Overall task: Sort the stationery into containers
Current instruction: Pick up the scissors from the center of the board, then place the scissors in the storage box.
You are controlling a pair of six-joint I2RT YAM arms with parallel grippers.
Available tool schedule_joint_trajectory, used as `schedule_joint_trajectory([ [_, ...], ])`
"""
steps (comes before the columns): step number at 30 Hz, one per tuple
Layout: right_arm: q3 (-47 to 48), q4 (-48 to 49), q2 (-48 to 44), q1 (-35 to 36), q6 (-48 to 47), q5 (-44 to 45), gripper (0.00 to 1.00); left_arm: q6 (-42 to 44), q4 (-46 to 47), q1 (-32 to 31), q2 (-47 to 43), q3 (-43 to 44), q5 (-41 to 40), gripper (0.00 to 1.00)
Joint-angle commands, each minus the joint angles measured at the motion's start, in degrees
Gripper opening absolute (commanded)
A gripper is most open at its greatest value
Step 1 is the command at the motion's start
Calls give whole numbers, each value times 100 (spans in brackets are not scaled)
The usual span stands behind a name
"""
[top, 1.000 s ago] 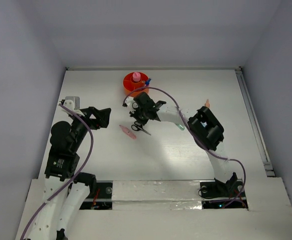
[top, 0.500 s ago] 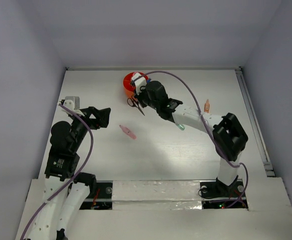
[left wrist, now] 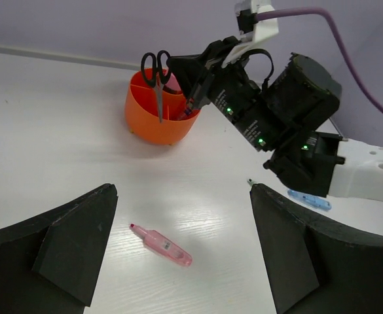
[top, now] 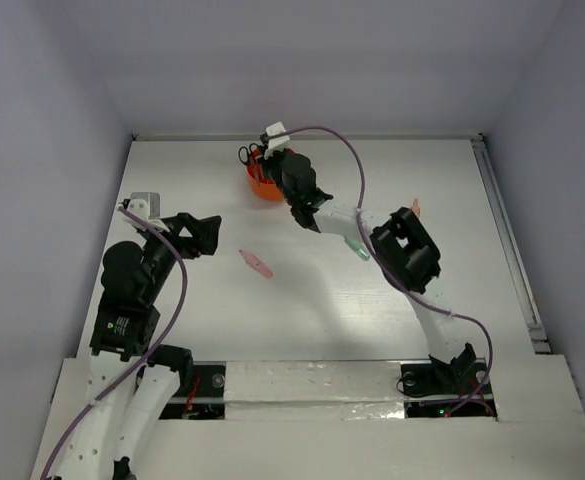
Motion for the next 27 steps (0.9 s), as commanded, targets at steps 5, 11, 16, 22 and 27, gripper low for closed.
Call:
schedule_joint_trajectory([
  [5,768,885,305,-207,47,-44,0,84,157,17,100,22,41,80],
  [11,785,999,322,-207,-110,-114,0,75,166,17,109,22,59,80],
  [16,733,1122,410,-207,-427,-79,0,75,166,17,118,22,67,80],
  [22,662,1201,524,-207,-664,-88,0,75,140,17,74,22,68,80],
  [27,636,1175,568,-207,-787,-123,0,75,131,17,30,22,24,80],
])
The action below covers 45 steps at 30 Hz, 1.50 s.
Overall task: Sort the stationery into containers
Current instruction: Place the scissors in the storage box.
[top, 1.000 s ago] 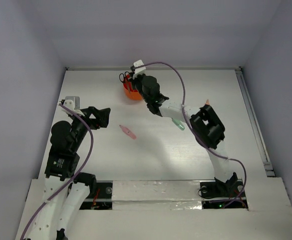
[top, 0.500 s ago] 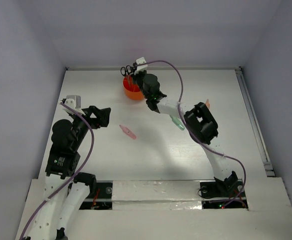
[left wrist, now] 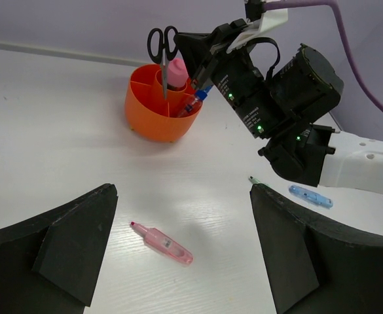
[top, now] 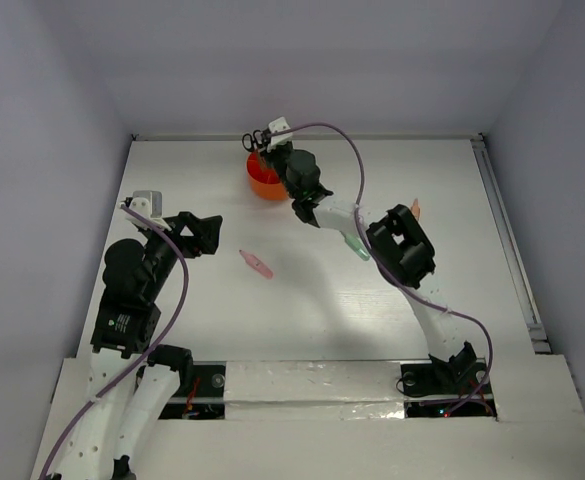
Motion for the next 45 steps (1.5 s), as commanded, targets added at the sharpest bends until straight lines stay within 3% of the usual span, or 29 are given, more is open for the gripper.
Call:
schedule_joint_trajectory([
  [1,92,471,59,5,-189,-33,0,56,133,17,-68,22,19,80],
  [17,-251,708,139,5,-153,-7,0,65,133,17,-68,30,28,80],
  [25,-1173,1112,-292,5,-224,107,0,65,177,17,-60,22,54,80],
  [45,-2307,1420,-1021,-162,13,1065,0,29,238,123,-33,-14,142,80],
])
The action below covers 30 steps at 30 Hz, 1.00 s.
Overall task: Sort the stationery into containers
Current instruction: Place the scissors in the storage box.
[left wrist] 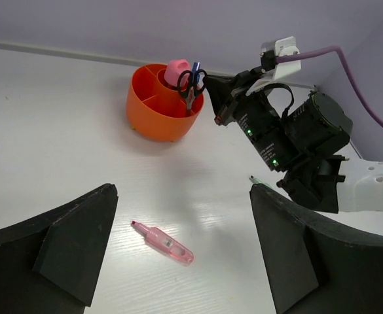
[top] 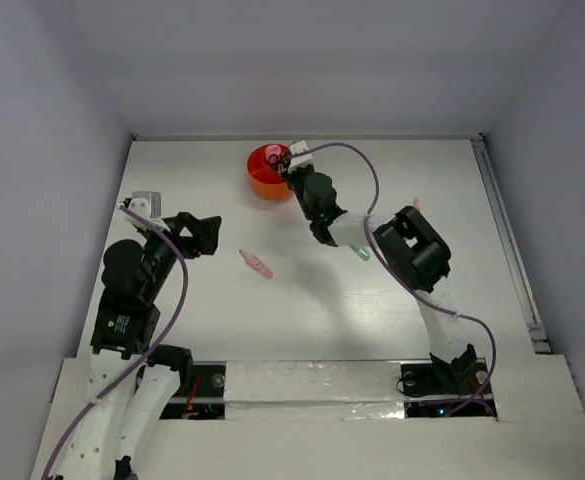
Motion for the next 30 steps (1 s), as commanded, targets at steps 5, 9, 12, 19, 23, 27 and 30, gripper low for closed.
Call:
schedule_joint_trajectory([
  [5,-326,406,-445,-151,151,381,0,29,282,97,17,-22,101,80],
  [9,-396,344,-489,-256,178,530,1,21,291,97,44,-31,127,80],
  [12,-502,336,-603,-362,265,461,4,21,309,97,88,-22,171,80],
  [19,-756,283,-797,-362,353,153,20,12,335,149,149,-31,242,80],
  [23,-932,186,-885,-362,572,-84,23,12,335,149,158,-40,259,80],
  [27,-1152,160,-1025,-362,783,-173,27,12,344,149,167,-31,277,80],
  [30,-1179,-15,-1236,-362,933,-190,34,3,344,149,167,-31,277,80],
])
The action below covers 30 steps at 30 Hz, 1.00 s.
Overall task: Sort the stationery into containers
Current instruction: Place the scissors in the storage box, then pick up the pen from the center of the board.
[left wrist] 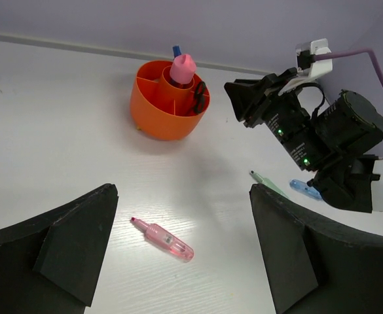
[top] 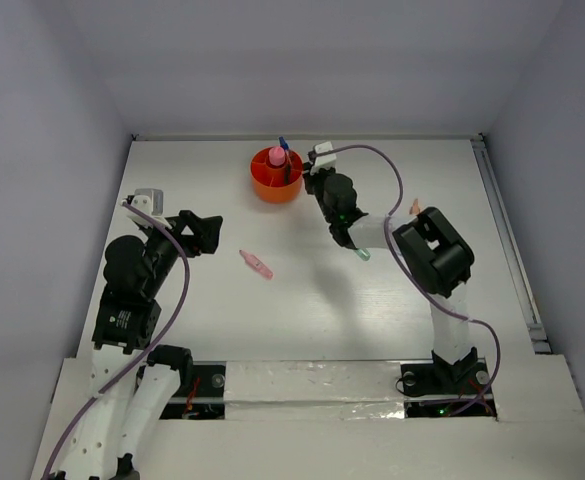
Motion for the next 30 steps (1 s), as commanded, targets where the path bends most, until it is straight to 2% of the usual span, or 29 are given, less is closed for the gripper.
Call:
schedule_joint_trajectory([
  [1,8,-203,-488,16,376,-87,36,5,337,88,16,-31,82,80],
  [9,26,-1470,-1279,16,728,-658,39,5,337,88,25,-40,117,79],
  [12,34,-2189,-1640,16,754,-913,31,-3,337,88,7,-40,117,80],
  [14,157,-3451,-2016,16,868,-940,12,-3,329,88,-10,-49,117,79],
  [15,149,-3457,-2018,16,1078,-879,12,-4,328,88,-10,-49,117,79],
  [16,79,-3927,-2262,16,1245,-739,1,-4,337,88,-19,-49,126,79],
  [19,-702,-4352,-2790,-37,1729,-571,0,-4,346,88,-19,-58,187,78],
  [21,-888,-4738,-3169,-115,2070,-693,0,-21,355,88,-10,-66,240,76],
  [23,-845,-5337,-3222,-169,2143,-1166,3,-30,390,88,25,-66,310,73],
  [24,-801,-5608,-3162,-169,1987,-1960,5,-39,407,88,25,-66,328,72],
  [25,-757,-5802,-3091,-169,1915,-2525,14,-47,408,36,16,-66,328,68],
  [27,-756,-5822,-2803,-38,1827,-3249,24,-39,399,36,7,-66,302,63],
  [28,-774,-5726,-2722,111,1775,-3252,36,-47,390,36,7,-66,284,61],
  [30,-835,-5585,-2582,629,1556,-3234,53,-48,364,36,-19,-66,249,56],
])
